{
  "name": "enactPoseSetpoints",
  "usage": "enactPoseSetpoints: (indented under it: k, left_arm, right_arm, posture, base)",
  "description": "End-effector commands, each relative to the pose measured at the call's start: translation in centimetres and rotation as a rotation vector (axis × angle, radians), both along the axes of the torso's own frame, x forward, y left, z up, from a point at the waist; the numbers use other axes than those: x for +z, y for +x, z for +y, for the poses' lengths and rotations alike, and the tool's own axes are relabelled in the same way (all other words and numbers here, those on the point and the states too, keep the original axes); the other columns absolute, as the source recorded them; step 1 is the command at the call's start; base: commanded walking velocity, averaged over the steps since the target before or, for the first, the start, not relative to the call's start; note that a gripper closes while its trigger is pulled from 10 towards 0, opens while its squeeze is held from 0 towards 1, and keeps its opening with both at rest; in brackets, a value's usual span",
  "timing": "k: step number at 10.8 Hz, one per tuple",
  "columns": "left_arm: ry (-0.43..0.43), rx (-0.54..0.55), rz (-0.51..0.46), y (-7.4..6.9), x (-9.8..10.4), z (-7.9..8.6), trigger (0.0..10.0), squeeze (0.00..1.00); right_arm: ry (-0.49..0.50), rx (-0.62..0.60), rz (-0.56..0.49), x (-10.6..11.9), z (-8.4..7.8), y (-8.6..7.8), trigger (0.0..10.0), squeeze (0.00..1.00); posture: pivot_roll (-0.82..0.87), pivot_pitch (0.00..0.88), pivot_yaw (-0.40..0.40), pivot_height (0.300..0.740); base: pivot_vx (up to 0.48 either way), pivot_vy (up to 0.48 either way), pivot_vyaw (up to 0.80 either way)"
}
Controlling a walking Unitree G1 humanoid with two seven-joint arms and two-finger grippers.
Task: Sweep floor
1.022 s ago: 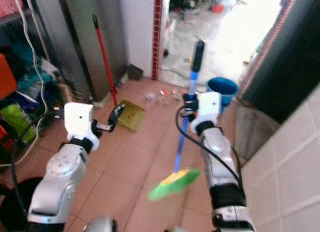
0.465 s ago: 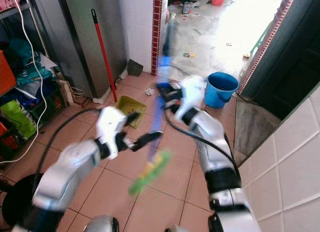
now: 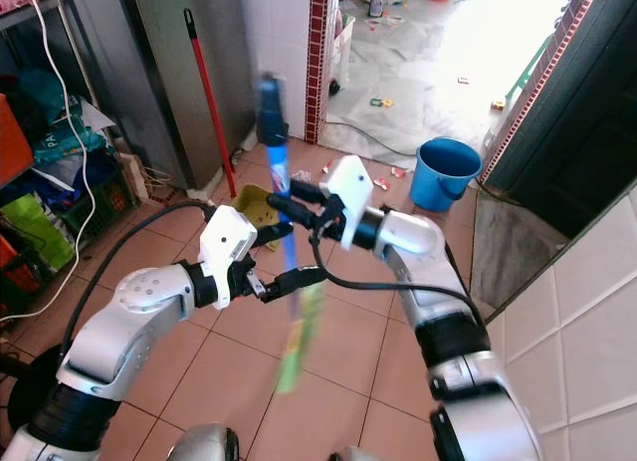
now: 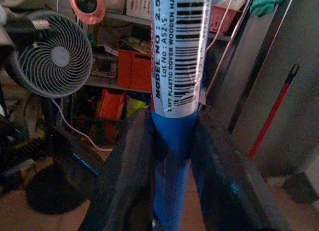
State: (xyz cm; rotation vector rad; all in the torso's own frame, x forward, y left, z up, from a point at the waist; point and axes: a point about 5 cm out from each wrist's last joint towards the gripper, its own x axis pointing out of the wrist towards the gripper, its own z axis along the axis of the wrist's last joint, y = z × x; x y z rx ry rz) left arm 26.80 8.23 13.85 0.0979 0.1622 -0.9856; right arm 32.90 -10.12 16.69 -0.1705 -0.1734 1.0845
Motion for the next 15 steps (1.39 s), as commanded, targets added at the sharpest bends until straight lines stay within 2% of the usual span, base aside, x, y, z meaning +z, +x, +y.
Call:
enactPoseSetpoints:
  k: [1, 2, 5, 6, 10, 12, 13, 14, 15]
  left_arm:
    - [0.007, -0.045, -0.014, -0.7, 0.6, -0.1, 10.0, 0.00]
    - [0.052, -0.065, -0.022, -1.3, 0.2, 0.5, 10.0, 0.00]
    - [0.123, 0.049, -0.070, 0.0, 0.1, 3.8, 10.0, 0.00]
    - [0.130, 0.055, -0.072, 0.2, 0.0, 4.2, 10.0, 0.00]
    - [0.102, 0.015, -0.079, 0.5, -0.6, 3.1, 10.0, 0.00]
    - [0.064, -0.050, -0.057, 0.4, -1.0, 1.6, 10.0, 0.00]
    - [0.054, -0.065, -0.048, 0.3, -1.2, 1.3, 9.5, 0.00]
    - [0.023, -0.097, -0.033, 0.2, -1.3, 0.5, 3.6, 0.00]
    - [0.007, -0.109, -0.027, 0.1, -1.2, 0.2, 0.0, 0.00]
  right_arm:
    - [0.023, -0.020, -0.083, 1.7, -0.3, 0.6, 0.0, 0.00]
    - [0.020, -0.020, -0.082, 1.7, -0.5, 0.9, 0.0, 0.00]
    - [-0.002, 0.077, -0.046, 1.9, -1.1, 1.0, 0.0, 0.00]
    - [0.004, 0.111, -0.025, 2.0, -1.2, 0.9, 0.0, 0.00]
    - [0.068, 0.256, 0.069, 2.6, -1.4, -0.3, 0.0, 0.00]
    - [0.124, 0.369, 0.143, 3.2, -0.9, -1.4, 0.0, 0.00]
    - [0.134, 0.385, 0.151, 3.4, -0.8, -1.6, 0.0, 0.00]
    - [0.153, 0.427, 0.181, 3.7, -0.6, -2.0, 0.0, 0.00]
    - [0.155, 0.436, 0.189, 3.8, -0.6, -2.1, 0.0, 0.00]
  posture:
    - [0.07, 0.000, -0.015, 0.740]
    - [0.07, 0.000, -0.014, 0.740]
    - [0.07, 0.000, -0.020, 0.740]
    - [0.07, 0.000, -0.021, 0.740]
    - [0.06, 0.000, -0.021, 0.740]
    - [0.04, 0.000, -0.015, 0.740]
    - [0.04, 0.000, -0.015, 0.740]
    - [0.04, 0.000, -0.012, 0.740]
    - [0.04, 0.000, -0.012, 0.740]
  base:
    - [0.000, 0.000, 0.00]
    - [0.000, 0.000, 0.00]
    - [0.000, 0.000, 0.00]
    - [0.000, 0.000, 0.00]
    - [0.000, 0.000, 0.00]
    - [0.000, 0.000, 0.00]
    - [0.000, 0.000, 0.00]
    - [0.000, 0.000, 0.00]
    - [0.000, 0.000, 0.00]
